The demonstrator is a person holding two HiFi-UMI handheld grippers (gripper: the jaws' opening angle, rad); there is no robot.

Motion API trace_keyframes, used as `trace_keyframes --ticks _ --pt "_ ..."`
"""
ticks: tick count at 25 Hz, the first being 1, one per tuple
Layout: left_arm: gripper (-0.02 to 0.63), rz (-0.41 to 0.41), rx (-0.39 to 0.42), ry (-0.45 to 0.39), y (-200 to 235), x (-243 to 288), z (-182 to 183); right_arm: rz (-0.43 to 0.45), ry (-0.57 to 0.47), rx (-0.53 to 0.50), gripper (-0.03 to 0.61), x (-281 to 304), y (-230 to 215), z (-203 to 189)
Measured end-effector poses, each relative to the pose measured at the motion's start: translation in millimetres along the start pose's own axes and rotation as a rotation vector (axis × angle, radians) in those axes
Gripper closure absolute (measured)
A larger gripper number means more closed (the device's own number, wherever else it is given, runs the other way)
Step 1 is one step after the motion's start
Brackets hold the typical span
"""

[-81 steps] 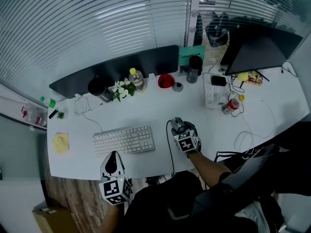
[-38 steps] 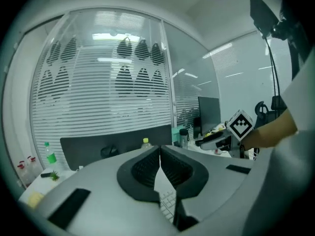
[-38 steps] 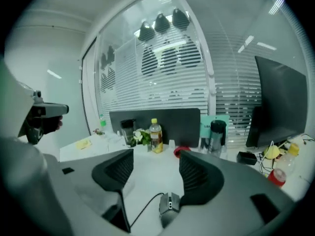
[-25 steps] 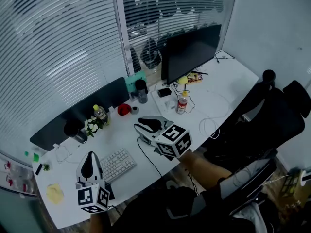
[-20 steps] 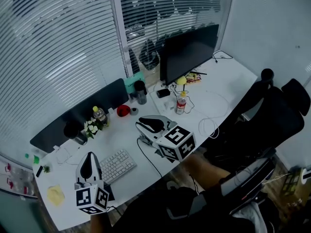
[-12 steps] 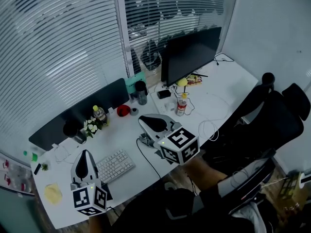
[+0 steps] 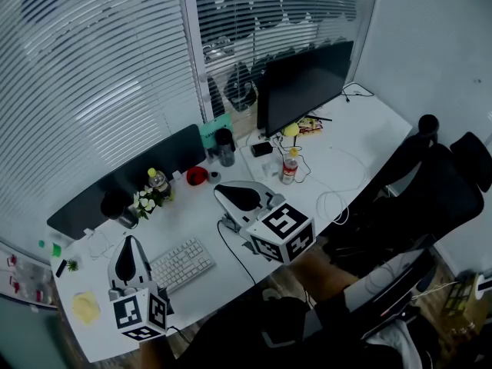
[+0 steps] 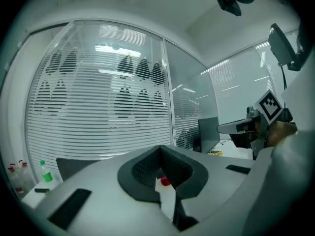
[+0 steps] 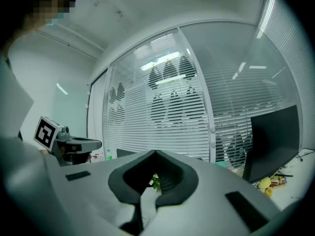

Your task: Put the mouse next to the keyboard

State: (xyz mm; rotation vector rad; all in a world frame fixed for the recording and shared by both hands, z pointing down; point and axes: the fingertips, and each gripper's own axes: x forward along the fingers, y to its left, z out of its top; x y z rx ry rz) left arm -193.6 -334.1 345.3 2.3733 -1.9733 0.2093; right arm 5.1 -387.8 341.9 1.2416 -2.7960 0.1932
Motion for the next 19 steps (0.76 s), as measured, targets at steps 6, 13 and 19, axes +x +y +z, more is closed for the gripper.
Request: trace_keyframes --ticks 6,13,19 --pt "0.584 -0.001 0.007 -0.015 -10.0 -4.0 6.0 0.004 0.007 -0.020 0.580 -4.0 2.2 1.6" --pt "0.584 0.004 -0.023 -0.014 -9.6 -7.5 8.1 0.026 0.004 -0.023 0.579 -7.0 6.3 3.6" --pt "0.584 0.003 -0.015 -0.002 -16.3 -10.5 3.2 0.019 0.014 -0.014 0.578 -12.0 5.9 -2.2"
